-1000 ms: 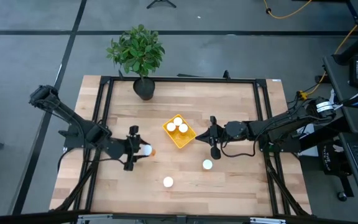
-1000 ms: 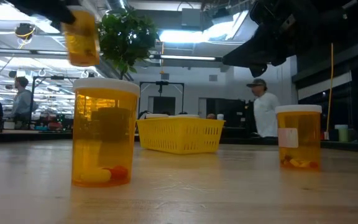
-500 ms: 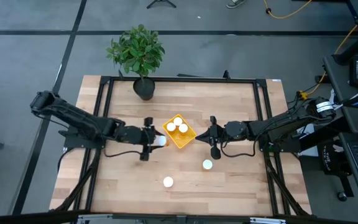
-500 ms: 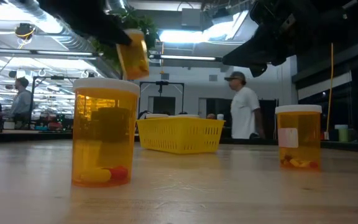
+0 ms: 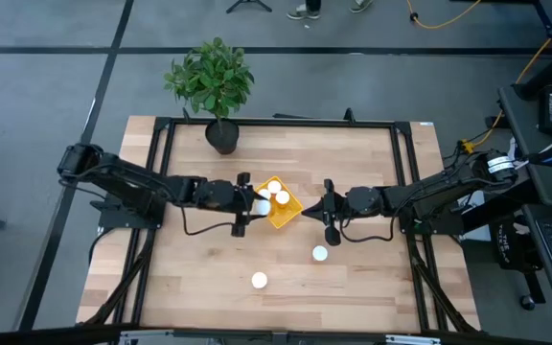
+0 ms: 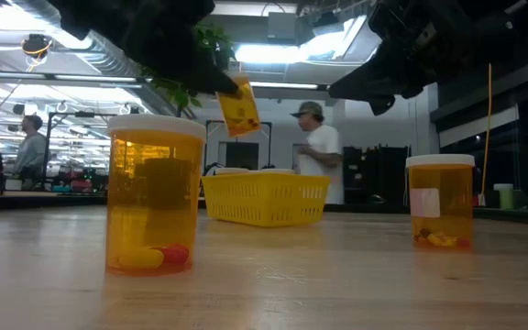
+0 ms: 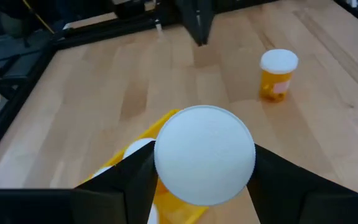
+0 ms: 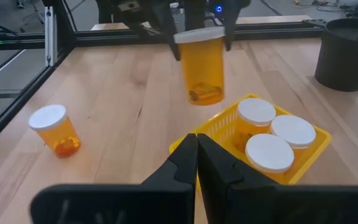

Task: Pick and place pill bottles into a basket
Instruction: Put the top left pill bottle into the bin

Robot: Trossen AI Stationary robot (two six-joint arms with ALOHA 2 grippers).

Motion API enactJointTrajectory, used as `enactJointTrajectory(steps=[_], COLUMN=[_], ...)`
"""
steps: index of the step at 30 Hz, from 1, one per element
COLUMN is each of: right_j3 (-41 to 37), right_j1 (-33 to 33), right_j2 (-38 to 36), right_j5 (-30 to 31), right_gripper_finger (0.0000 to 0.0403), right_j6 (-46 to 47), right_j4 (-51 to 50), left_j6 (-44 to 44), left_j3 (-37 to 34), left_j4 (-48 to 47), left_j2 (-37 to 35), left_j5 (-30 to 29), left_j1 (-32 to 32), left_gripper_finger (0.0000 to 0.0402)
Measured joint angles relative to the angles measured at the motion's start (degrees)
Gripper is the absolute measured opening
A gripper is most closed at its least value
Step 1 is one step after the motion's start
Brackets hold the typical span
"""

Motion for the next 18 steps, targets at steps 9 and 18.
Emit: enactJointTrajectory(steps=[9, 18], right_j3=[-0.33, -0.37], right_j1=[0.1, 0.1], right_j2=[2.33, 3.1], right_j5=[0.01, 0.02], right_gripper_finger=[0.0016, 0.0016], right_j6=[0.01, -0.17], right_j4=[0.83, 2.15], left_j6=[-0.16, 0.58], left_j3=[-0.01, -0.02], left_j4=[0.63, 3.45], left_j2=[1.17, 7.16], left_j5=[2.48, 2.33], left_j1=[3.18, 3.75], left_gripper_finger=[0.0212, 0.0212])
